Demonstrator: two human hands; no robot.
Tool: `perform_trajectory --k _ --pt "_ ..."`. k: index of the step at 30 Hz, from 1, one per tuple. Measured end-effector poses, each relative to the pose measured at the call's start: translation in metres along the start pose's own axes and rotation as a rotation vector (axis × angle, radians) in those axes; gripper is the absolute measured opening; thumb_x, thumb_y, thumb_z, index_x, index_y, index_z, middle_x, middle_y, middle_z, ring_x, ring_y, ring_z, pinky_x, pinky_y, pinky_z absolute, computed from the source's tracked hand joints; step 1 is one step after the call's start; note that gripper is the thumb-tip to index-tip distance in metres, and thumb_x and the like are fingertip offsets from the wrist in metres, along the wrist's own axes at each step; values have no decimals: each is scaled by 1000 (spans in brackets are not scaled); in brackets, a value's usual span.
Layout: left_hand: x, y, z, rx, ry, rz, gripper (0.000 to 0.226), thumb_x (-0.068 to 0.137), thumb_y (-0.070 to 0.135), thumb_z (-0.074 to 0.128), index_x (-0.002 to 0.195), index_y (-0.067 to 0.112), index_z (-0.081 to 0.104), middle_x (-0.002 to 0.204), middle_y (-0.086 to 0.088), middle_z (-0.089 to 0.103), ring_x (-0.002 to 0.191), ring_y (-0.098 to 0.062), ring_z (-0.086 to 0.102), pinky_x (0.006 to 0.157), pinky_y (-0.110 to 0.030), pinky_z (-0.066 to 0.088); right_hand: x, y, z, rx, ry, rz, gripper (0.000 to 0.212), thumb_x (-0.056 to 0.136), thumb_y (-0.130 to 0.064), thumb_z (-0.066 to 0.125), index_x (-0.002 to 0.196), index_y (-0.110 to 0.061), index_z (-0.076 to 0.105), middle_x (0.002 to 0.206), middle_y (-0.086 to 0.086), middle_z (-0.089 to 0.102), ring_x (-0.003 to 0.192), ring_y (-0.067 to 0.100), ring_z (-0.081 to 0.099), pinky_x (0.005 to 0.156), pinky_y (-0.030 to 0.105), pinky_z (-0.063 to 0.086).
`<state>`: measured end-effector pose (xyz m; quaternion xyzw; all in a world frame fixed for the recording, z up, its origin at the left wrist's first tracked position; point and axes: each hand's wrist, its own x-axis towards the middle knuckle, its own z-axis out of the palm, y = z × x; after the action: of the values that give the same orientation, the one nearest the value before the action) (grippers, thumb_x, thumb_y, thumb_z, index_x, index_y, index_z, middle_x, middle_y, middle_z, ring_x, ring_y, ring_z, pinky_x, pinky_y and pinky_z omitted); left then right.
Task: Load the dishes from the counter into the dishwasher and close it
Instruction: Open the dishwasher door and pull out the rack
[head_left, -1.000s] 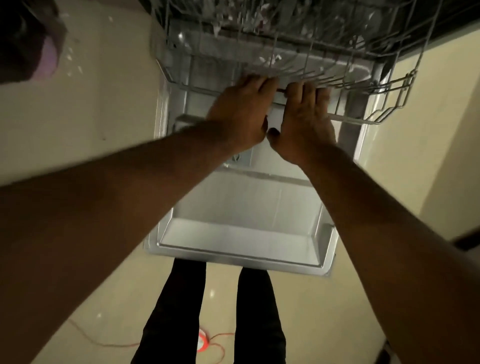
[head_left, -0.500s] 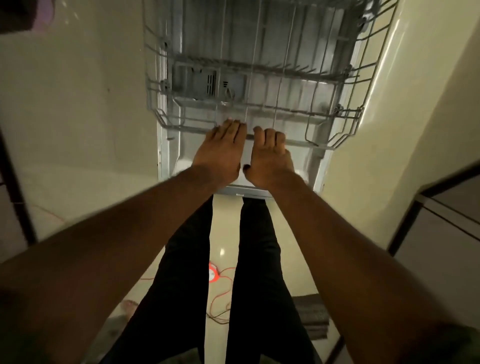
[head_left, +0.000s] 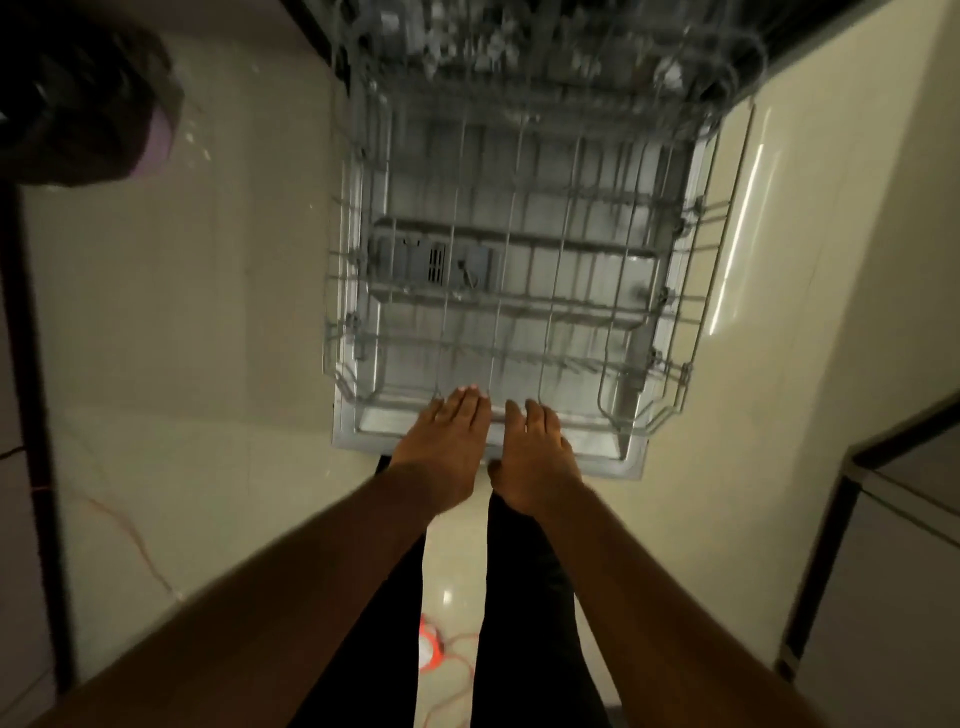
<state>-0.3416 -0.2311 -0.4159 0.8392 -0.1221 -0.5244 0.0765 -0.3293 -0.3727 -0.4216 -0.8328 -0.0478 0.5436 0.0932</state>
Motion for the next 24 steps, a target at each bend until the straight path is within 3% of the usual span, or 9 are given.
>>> perform_trajectory --k 4,8,12,15,18,21,24 --pt "0 -16 -55 9 106 14 94 98 8 48 161 7 -21 169 -14 -28 157 -28 -22 129 -43 -9 2 -3 -53 -31 120 -44 90 99 -36 60 165 -18 1 172 15 -1 158 36 0 126 48 15" --pt "4 -31 -149 44 473 22 96 99 11 49 160 9 -24 161 -11 -45 150 -27 -38 121 -42 -20 7 -21 -152 -64 405 -89 88 101 -35 57 165 -19 -1 172 12 -5 159 33 -3 127 45 12" --pt "8 -40 -254 135 964 57 103 89 16 62 164 7 -8 168 -20 -28 157 -36 -23 129 -54 4 7 -49 -249 -221 758 -179 95 96 -33 62 165 -16 -1 172 16 -10 159 35 -6 126 47 4" --pt "8 -48 -335 192 1171 43 104 88 19 66 165 6 -3 170 -23 -14 159 -39 -12 128 -54 2 2 -70 -311 -314 1045 -290 92 91 -25 64 165 -11 11 171 22 2 158 40 5 127 51 12" --pt "14 -65 -384 215 1161 -27 107 88 19 69 164 5 -4 172 -22 -8 159 -39 -6 128 -54 4 8 -78 -360 -317 1166 -267 96 87 -25 69 164 -8 14 170 23 7 157 42 7 126 55 17" --pt "17 -79 -399 268 974 -82 124 80 32 83 164 7 -4 170 -21 12 158 -40 11 129 -52 9 25 -71 -385 -297 1078 -166 109 87 -31 75 164 -6 3 171 20 4 158 38 1 127 55 12" --pt "18 -73 -402 244 923 -90 117 79 38 81 164 8 7 162 -20 30 151 -41 28 127 -53 16 36 -68 -382 -272 1077 -133 108 85 -30 78 164 -5 8 169 20 14 158 38 7 127 54 18"
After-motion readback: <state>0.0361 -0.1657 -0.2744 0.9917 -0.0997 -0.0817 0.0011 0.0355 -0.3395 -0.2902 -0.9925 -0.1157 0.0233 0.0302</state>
